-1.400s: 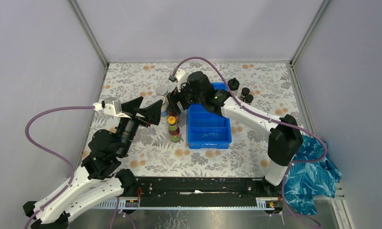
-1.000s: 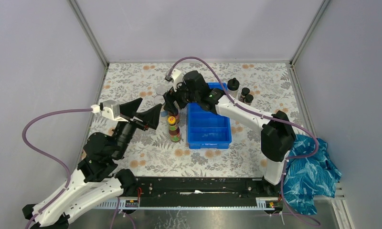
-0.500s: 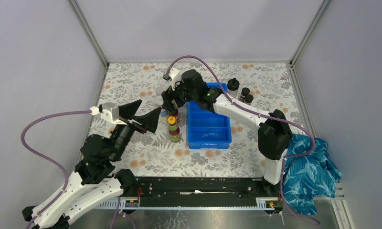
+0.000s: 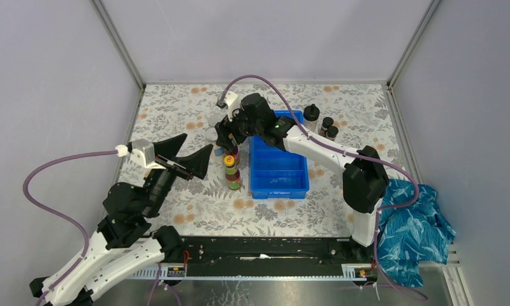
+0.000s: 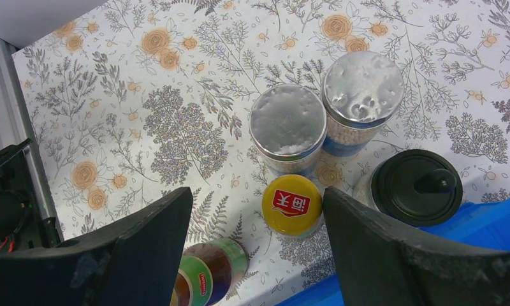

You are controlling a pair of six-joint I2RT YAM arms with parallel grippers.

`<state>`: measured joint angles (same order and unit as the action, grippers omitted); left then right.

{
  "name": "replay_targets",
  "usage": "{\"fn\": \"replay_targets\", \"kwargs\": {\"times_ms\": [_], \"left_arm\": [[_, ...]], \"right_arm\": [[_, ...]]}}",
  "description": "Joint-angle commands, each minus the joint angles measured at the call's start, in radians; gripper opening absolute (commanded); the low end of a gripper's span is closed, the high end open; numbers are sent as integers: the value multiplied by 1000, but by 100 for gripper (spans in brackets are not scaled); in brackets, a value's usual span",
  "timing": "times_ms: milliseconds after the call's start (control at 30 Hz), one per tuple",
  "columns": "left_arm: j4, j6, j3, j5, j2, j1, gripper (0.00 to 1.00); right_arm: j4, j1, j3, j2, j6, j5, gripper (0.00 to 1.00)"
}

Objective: Organize the condiment bottles
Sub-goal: Pick up the bottle from the center of the board.

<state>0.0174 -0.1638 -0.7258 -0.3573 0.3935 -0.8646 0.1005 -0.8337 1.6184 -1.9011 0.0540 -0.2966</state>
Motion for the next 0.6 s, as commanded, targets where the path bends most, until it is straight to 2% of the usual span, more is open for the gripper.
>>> {"fn": "replay_targets", "kwargs": {"times_ms": [0,400,567], "left_arm": [[20,24,-5,17,-19,-7,99],[22,26,1,26,-17,-6,99],[22,32,4,24,-16,-8,99]], "right_arm": [[-15,-16,28,-16,21,12,82],[-32,-17,10,-38,41,35,79],[-46,-16,1,-42,46,45,74]]}}
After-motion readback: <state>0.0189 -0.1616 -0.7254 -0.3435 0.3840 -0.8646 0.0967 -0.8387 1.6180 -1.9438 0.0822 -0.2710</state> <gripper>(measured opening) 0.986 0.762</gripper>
